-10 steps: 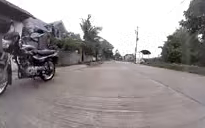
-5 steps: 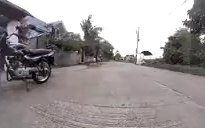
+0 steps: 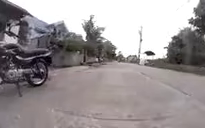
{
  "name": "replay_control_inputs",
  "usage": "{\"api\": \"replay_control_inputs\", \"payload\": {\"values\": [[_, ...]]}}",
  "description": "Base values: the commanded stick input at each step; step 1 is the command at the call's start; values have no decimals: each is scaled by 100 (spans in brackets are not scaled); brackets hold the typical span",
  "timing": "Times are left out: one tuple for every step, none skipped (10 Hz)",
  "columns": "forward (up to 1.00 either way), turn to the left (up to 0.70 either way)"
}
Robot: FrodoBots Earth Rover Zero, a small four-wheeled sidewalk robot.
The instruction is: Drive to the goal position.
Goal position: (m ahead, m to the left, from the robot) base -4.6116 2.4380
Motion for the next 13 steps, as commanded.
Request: {"api": "replay_control_inputs", "payload": {"values": [[70,27],[70,12],[70,0],[70,0],[70,0],[70,0],[70,4],[70,22],[70,25],[70,10],[70,0],[70,0],[70,0]]}}
